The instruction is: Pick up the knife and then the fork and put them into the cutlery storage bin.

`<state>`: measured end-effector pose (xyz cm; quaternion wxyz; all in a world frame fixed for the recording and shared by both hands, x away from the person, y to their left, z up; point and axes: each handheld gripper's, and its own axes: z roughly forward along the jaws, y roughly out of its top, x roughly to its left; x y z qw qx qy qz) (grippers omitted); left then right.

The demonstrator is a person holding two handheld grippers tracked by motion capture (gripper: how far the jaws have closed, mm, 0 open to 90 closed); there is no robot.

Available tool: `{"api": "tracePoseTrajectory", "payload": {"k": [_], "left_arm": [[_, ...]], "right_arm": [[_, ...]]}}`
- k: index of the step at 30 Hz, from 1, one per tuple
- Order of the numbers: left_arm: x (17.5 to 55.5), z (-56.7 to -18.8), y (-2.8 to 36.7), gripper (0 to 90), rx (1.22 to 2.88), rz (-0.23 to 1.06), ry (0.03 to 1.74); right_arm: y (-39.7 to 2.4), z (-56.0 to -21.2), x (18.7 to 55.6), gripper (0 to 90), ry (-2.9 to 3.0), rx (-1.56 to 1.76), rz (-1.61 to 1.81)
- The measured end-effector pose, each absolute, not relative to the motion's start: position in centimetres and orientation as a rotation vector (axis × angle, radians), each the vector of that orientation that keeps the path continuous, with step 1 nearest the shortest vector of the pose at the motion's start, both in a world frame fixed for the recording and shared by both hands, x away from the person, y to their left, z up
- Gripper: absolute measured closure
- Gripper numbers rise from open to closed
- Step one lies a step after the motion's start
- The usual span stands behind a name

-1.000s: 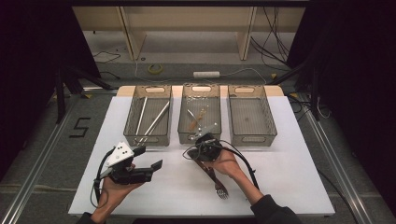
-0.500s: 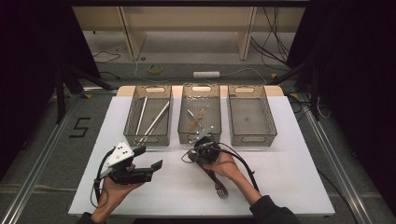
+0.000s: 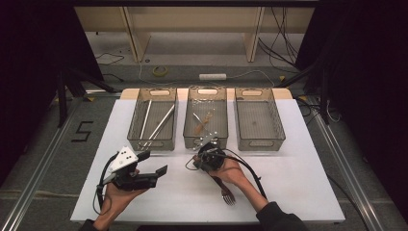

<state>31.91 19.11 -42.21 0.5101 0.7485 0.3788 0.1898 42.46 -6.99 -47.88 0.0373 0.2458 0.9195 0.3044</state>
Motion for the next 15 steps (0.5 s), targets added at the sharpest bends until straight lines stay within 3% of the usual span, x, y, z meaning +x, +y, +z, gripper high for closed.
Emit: {"api": "tracePoseTrajectory", "payload": {"k": [15], "left_arm": [[32.0, -42.19, 19.01, 17.7, 1.797, 0.452, 0.914]], "right_arm": [[-7.06, -47.97, 42.93, 90.0, 2.795, 0.69, 0.879]]}}
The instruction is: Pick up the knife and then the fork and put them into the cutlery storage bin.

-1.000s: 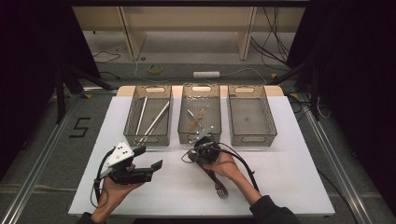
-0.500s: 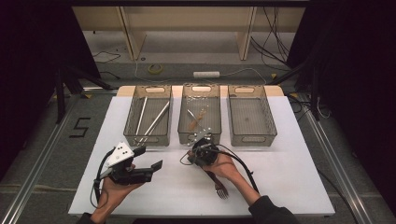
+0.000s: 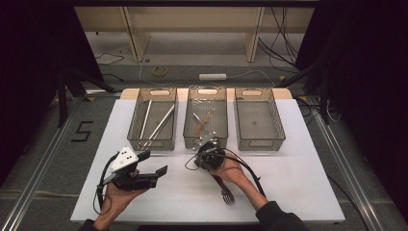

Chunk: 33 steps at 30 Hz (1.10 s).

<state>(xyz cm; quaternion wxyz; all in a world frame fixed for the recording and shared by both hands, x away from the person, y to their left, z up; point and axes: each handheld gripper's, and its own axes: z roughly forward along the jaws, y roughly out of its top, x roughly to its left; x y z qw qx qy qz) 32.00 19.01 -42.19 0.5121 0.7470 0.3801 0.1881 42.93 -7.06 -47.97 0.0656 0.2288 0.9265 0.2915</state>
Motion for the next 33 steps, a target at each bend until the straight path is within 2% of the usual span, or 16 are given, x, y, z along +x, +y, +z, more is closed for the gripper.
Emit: {"api": "tracePoseTrajectory", "payload": {"k": [12, 33], "left_arm": [[31.9, -42.2, 19.1, 17.7, 1.8, 0.455, 0.909], [31.9, -42.2, 19.0, 17.6, 1.804, 0.458, 0.903]], "right_arm": [[-7.7, -47.7, 43.2, 90.0, 2.769, 0.744, 0.823], [-12.6, -47.1, 42.8, 90.0, 2.719, 0.958, 0.696]]}}
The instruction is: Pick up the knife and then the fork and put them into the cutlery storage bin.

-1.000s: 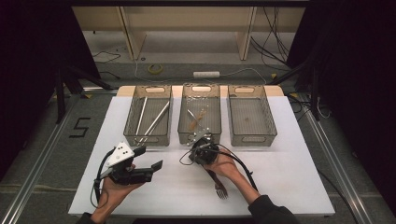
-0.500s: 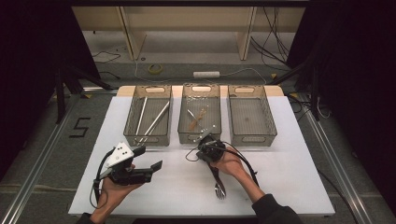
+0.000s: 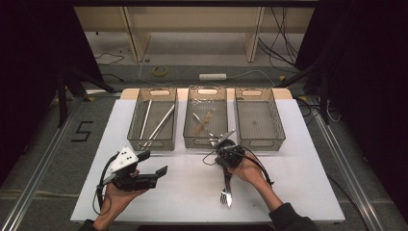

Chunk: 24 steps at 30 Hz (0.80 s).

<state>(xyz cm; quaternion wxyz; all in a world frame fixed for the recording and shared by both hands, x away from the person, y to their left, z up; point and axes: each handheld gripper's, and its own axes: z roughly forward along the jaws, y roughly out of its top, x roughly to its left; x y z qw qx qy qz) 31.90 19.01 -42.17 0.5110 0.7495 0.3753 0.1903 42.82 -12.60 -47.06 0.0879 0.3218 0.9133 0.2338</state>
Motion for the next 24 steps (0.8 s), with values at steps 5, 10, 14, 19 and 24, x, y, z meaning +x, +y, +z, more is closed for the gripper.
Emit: {"api": "tracePoseTrajectory", "payload": {"k": [5, 10, 14, 19, 24], "left_arm": [[31.9, -42.2, 19.0, 17.7, 1.804, 0.456, 0.904], [31.9, -42.2, 18.9, 17.7, 1.808, 0.456, 0.904], [31.9, -42.2, 18.9, 17.7, 1.81, 0.456, 0.903], [31.9, -42.2, 18.9, 17.7, 1.811, 0.454, 0.903], [31.9, -42.2, 18.8, 17.7, 1.815, 0.455, 0.901]], "right_arm": [[-13.9, -46.9, 42.2, 90.0, 2.704, 1.002, 0.665], [-15.0, -46.8, 41.5, 90.0, 2.684, 1.028, 0.628], [-16.1, -46.7, 41.1, 90.0, 2.677, 1.054, 0.609], [-17.5, -46.6, 40.5, 90.0, 2.674, 1.097, 0.594], [-18.7, -46.5, 39.8, 90.0, 2.681, 1.123, 0.581]]}}
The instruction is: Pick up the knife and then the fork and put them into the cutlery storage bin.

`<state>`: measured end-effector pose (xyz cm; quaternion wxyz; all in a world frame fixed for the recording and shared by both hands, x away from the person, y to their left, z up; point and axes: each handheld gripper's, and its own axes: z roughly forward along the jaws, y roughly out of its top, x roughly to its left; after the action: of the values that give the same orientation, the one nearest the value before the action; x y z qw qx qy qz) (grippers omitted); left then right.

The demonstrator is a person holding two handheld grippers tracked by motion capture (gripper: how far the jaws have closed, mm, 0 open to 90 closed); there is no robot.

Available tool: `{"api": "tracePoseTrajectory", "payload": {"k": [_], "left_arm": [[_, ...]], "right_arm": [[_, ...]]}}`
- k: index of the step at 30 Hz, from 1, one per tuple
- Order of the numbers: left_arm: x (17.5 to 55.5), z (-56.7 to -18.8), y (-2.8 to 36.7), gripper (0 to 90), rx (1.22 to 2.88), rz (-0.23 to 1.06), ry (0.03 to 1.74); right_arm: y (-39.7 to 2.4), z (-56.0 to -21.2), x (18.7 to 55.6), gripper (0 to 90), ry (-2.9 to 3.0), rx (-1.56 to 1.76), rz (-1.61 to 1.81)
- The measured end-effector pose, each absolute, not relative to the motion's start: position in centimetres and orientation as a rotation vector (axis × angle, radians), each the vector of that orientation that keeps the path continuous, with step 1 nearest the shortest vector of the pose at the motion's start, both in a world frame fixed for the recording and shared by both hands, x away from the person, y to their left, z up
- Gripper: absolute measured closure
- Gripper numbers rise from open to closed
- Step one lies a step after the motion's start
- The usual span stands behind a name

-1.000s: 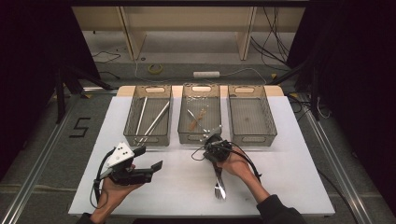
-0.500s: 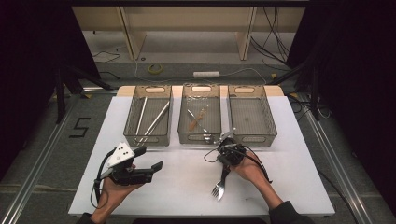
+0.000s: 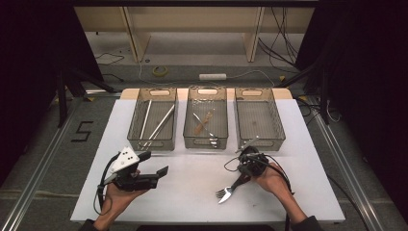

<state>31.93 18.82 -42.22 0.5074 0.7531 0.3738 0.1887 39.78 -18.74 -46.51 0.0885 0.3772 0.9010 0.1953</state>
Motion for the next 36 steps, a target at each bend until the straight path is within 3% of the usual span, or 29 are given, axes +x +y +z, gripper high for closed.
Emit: {"api": "tracePoseTrajectory", "payload": {"k": [29, 32, 36], "left_arm": [[31.9, -42.2, 18.7, 17.7, 1.816, 0.459, 0.899], [31.9, -42.3, 18.7, 17.7, 1.823, 0.457, 0.898], [31.9, -42.3, 18.6, 17.7, 1.824, 0.457, 0.897]], "right_arm": [[-21.8, -45.0, 37.1, 90.0, 2.716, 1.037, 0.56], [-22.4, -43.7, 37.1, 70.4, 2.766, 0.931, 0.575], [-22.8, -42.7, 37.0, 56.4, 2.778, 0.803, 0.546]]}}
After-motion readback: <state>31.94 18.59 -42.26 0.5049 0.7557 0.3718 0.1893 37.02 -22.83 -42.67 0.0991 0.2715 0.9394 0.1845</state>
